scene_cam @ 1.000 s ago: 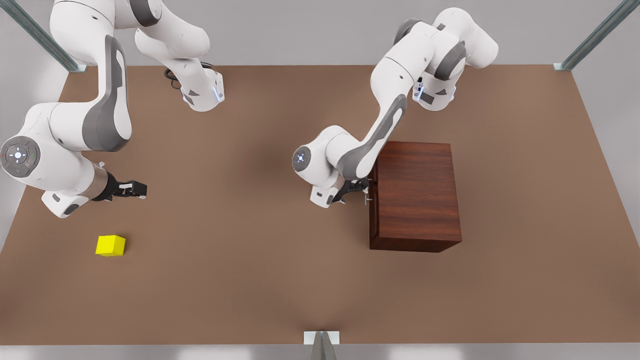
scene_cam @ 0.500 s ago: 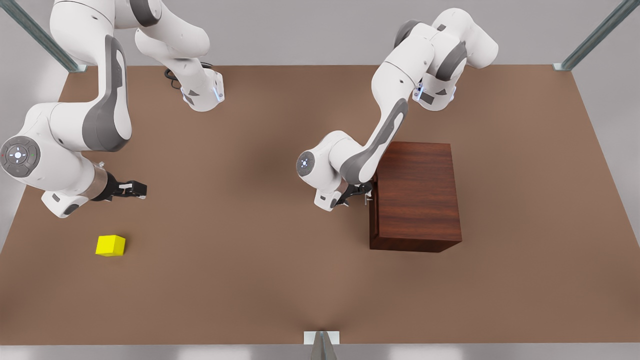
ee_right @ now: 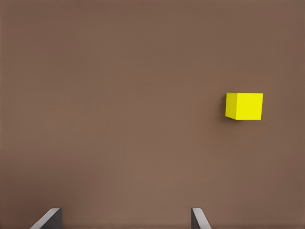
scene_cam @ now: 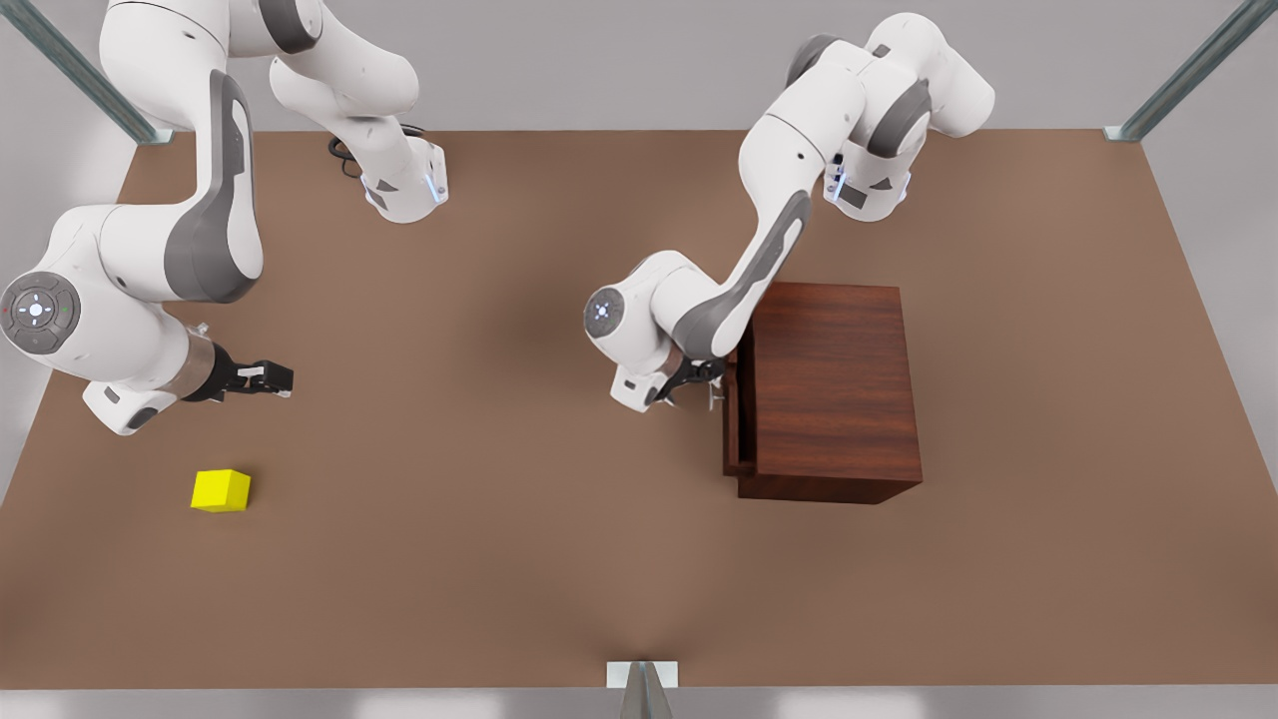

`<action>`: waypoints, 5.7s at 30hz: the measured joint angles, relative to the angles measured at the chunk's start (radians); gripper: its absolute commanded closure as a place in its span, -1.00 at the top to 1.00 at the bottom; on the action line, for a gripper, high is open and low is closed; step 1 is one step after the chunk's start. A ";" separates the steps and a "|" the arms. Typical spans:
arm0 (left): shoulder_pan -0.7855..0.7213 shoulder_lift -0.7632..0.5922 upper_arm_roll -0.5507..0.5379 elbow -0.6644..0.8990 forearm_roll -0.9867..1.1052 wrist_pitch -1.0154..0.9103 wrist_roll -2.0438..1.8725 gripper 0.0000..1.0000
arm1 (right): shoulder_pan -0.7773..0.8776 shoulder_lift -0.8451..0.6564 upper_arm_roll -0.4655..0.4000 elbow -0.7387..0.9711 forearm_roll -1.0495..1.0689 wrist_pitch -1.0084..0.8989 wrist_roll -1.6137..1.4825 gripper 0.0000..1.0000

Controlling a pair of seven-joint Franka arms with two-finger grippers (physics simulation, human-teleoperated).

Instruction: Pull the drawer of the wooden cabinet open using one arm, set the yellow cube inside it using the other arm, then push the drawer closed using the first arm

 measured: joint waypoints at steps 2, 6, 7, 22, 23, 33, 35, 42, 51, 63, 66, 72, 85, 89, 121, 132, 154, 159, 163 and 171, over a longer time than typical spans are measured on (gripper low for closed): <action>-0.002 0.000 0.000 0.002 -0.012 0.006 -0.003 1.00 | 0.000 0.000 0.000 0.000 0.000 0.000 0.000 1.00; -0.008 0.001 0.000 0.004 -0.025 0.014 -0.011 1.00 | 0.000 0.000 0.000 0.000 0.000 0.000 0.000 1.00; -0.010 0.001 0.000 0.005 -0.026 0.017 -0.014 1.00 | 0.000 0.000 0.000 0.000 0.000 0.000 0.000 1.00; -0.084 0.010 0.003 0.020 0.002 0.050 -0.012 1.00 | 0.000 0.000 0.000 0.000 0.000 0.000 0.000 1.00; -0.086 0.012 0.003 0.022 0.003 0.051 -0.010 1.00 | 0.000 0.000 0.000 0.000 0.000 0.000 0.000 1.00; -0.107 0.028 0.002 0.054 0.003 0.060 -0.007 1.00 | 0.000 0.001 0.000 0.000 0.000 0.000 0.000 1.00; -0.112 0.030 0.001 0.057 0.002 0.071 -0.012 1.00 | 0.000 0.001 0.000 0.000 0.000 0.000 0.000 1.00; -0.123 0.044 0.001 0.089 0.001 0.093 -0.031 1.00 | 0.001 0.013 0.000 0.001 0.001 -0.001 0.001 1.00; 0.017 -0.272 -0.106 0.242 -0.059 -0.243 0.019 1.00 | -0.003 0.059 -0.003 0.003 0.003 -0.002 0.003 1.00; 0.683 -0.614 -0.031 -0.273 -0.352 -0.154 0.499 1.00 | -0.183 0.375 -0.080 0.184 0.006 0.154 0.037 1.00; 0.703 -0.625 -0.019 -0.290 -0.375 -0.124 0.580 1.00 | -0.199 0.488 -0.080 0.298 0.023 0.183 0.035 1.00; 0.705 -0.651 -0.008 -0.331 -0.390 -0.098 0.706 1.00 | -0.261 0.609 -0.029 0.371 0.031 0.236 0.010 1.00; 0.702 -0.649 -0.009 -0.326 -0.390 -0.086 0.876 1.00 | -0.446 0.695 0.245 0.391 -0.257 0.314 -0.091 1.00; 0.702 -0.651 -0.009 -0.328 -0.390 -0.085 0.908 1.00 | -0.448 0.713 0.252 0.384 -0.323 0.331 -0.111 1.00; 0.700 -0.652 -0.011 -0.333 -0.387 -0.084 1.012 1.00 | -0.501 0.738 0.277 0.235 -0.345 0.503 -0.165 0.31; 0.700 -0.655 -0.011 -0.338 -0.387 -0.086 1.021 1.00 | -0.499 0.655 0.329 0.234 -0.328 0.457 -0.164 -0.01; 0.700 -0.655 -0.011 -0.338 -0.387 -0.086 1.028 1.00 | 0.157 0.427 0.520 0.333 -0.155 0.044 0.580 0.00; 0.702 -0.660 -0.014 -0.338 -0.389 -0.096 1.027 1.00 | 0.300 0.456 0.515 0.361 -0.139 0.090 0.850 0.00; 0.692 -0.679 -0.016 -0.365 -0.390 -0.109 1.026 1.00 | 0.464 0.514 0.472 0.405 -0.138 0.159 1.059 0.01; 0.696 -0.681 -0.017 -0.355 -0.391 -0.120 1.025 1.00 | 0.624 0.600 0.396 0.482 -0.141 0.298 1.407 0.01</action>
